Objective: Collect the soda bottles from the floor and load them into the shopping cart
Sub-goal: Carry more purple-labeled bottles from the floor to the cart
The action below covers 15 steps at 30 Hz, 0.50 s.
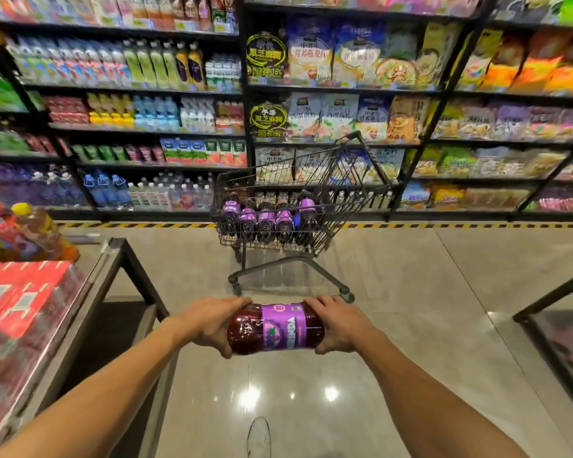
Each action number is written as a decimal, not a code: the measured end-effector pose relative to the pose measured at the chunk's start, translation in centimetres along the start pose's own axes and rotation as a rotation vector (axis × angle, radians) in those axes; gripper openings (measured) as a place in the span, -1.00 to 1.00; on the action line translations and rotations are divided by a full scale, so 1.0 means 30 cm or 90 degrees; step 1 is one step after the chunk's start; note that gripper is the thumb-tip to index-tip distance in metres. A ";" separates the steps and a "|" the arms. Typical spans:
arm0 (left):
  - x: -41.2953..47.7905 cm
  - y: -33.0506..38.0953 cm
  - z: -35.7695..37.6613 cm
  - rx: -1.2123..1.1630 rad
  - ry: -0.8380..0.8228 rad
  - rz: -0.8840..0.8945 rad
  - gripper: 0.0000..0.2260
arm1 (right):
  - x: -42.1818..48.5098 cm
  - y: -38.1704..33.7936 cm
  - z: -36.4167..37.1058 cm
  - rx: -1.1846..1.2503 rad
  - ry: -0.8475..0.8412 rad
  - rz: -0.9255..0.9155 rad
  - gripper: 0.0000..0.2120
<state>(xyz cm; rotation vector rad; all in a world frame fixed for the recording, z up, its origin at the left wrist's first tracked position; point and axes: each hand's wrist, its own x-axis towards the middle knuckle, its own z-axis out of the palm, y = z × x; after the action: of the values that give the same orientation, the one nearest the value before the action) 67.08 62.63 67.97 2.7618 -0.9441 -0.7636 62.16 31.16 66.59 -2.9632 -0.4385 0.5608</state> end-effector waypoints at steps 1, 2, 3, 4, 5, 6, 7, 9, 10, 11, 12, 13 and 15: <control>0.042 -0.037 -0.029 0.005 -0.004 0.003 0.02 | 0.049 0.009 -0.025 -0.006 -0.004 0.005 0.06; 0.082 -0.072 -0.058 0.007 -0.006 0.005 0.02 | 0.098 0.017 -0.051 -0.009 -0.008 0.010 0.07; 0.120 -0.104 -0.089 0.007 -0.009 0.008 0.02 | 0.145 0.026 -0.074 -0.006 -0.010 0.015 0.08; 0.158 -0.134 -0.122 0.009 -0.009 0.013 0.01 | 0.191 0.035 -0.094 -0.002 -0.008 0.020 0.08; 0.193 -0.158 -0.157 0.013 -0.004 0.023 0.00 | 0.235 0.045 -0.114 -0.002 -0.008 0.025 0.08; 0.225 -0.180 -0.191 0.017 0.001 0.030 -0.01 | 0.280 0.057 -0.135 -0.005 -0.010 0.026 0.07; 0.256 -0.203 -0.219 0.019 0.001 0.029 -0.02 | 0.325 0.071 -0.156 -0.003 -0.011 0.026 0.06; 0.319 -0.262 -0.264 0.022 0.006 0.025 -0.02 | 0.411 0.093 -0.199 -0.002 -0.002 0.025 0.06; 0.352 -0.294 -0.285 0.024 0.008 0.024 -0.01 | 0.455 0.103 -0.222 -0.007 -0.002 0.025 0.06; 0.384 -0.328 -0.306 0.024 0.010 0.021 0.00 | 0.500 0.112 -0.247 -0.014 -0.003 0.024 0.06; 0.418 -0.362 -0.328 0.027 0.016 0.020 0.01 | 0.546 0.123 -0.269 -0.020 -0.003 0.024 0.07; 0.451 -0.395 -0.353 0.034 0.023 0.022 0.03 | 0.590 0.136 -0.289 -0.024 -0.002 0.025 0.08; 0.519 -0.451 -0.405 0.047 0.022 0.027 0.04 | 0.674 0.165 -0.322 -0.030 -0.002 0.030 0.08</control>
<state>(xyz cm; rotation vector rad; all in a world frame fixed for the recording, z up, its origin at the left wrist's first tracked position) 91.00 63.51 68.23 2.7979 -1.0407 -0.6851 85.06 32.07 67.90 -3.0249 -0.3873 0.5683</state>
